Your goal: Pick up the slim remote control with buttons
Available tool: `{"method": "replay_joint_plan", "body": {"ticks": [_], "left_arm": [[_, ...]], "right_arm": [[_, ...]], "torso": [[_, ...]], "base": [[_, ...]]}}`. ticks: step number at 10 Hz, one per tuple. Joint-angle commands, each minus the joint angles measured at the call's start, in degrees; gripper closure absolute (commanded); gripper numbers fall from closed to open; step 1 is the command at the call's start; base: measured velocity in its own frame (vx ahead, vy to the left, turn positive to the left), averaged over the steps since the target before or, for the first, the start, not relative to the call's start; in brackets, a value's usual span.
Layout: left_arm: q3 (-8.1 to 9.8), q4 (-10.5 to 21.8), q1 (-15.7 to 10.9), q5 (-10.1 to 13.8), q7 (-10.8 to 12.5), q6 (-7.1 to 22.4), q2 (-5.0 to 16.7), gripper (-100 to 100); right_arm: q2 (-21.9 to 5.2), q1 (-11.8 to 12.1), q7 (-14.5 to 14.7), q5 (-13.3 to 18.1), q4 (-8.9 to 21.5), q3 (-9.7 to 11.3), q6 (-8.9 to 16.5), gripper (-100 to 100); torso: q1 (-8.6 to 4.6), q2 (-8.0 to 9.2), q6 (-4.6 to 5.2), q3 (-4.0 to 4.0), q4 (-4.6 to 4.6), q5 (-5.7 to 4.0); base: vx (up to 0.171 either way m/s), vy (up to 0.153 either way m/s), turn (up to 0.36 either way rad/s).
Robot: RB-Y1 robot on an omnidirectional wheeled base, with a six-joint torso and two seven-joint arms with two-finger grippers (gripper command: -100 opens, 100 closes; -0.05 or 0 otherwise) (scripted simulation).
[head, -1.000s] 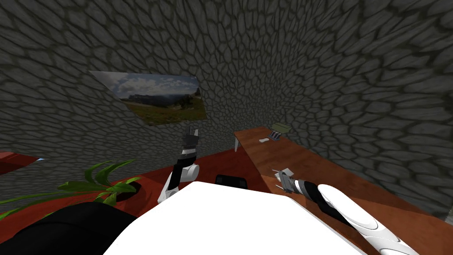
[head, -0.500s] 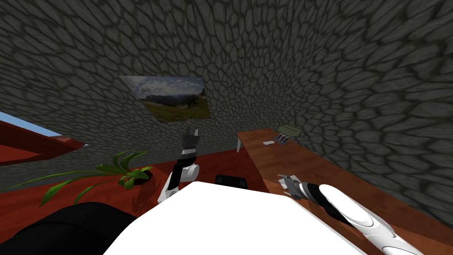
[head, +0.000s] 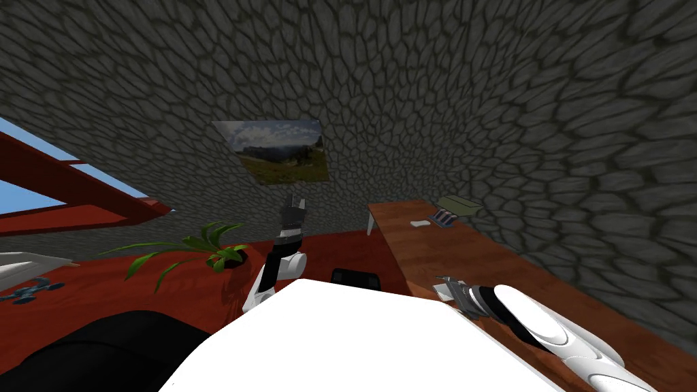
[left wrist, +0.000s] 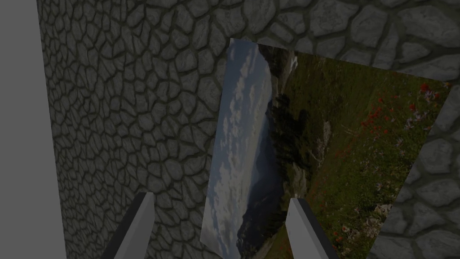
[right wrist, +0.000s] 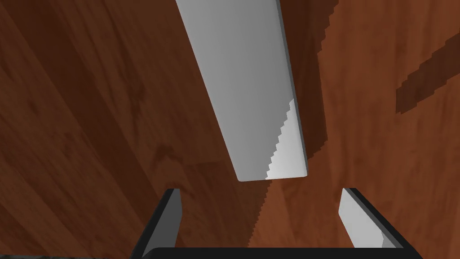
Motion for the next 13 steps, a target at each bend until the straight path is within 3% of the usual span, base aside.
{"method": "replay_joint_plan", "body": {"ticks": [1,7,9,10,11,12,13], "left_arm": [[0.00,0.00,0.00,0.00,0.00,0.00,0.00,0],[0.01,0.00,0.00,0.00,0.00,0.00,0.00,0],[0.01,0.00,0.01,0.00,0.00,0.00,0.00,0],[0.01,0.00,0.01,0.00,0.00,0.00,0.00,0],[0.01,0.00,0.01,0.00,0.00,0.00,0.00,0],[0.00,0.00,0.01,0.00,0.00,0.00,0.00,0],[0.00,0.00,-0.01,0.00,0.00,0.00,0.00,0]], "right_arm": [[-0.39,-1.13,0.72,2.86,2.86,-0.41,-1.21,-100],[-0.21,-4.14,0.37,11.02,10.08,-0.82,-3.99,-100],[0.03,-5.06,0.09,12.88,11.92,-0.92,-4.73,-100],[-0.02,-4.81,0.34,12.23,11.47,-0.86,-4.34,-100],[-0.01,-4.87,0.28,12.35,11.57,-0.86,-4.43,0],[0.51,-5.76,-0.87,12.41,13.77,-0.45,-3.12,-100],[0.69,-6.06,-1.25,12.43,14.51,-0.31,-2.69,-100]], "torso": [[0.00,0.00,0.00,0.00,0.00,0.00],[-0.08,0.03,0.04,0.02,0.01,-0.02],[-0.05,0.00,0.05,0.00,0.00,-0.02],[-0.01,0.01,0.05,0.00,0.00,-0.01],[0.07,-0.01,0.08,0.00,0.00,0.01],[0.13,-0.02,0.07,-0.01,-0.01,0.03],[0.07,0.15,-0.01,0.08,0.03,0.02]], "base": [[-0.017,-0.061,0.288],[-0.012,-0.053,0.164],[-0.011,-0.045,0.116],[-0.006,-0.019,0.026],[0.000,0.000,0.000],[-0.071,-0.025,0.301],[-0.130,-0.027,0.259]]}}
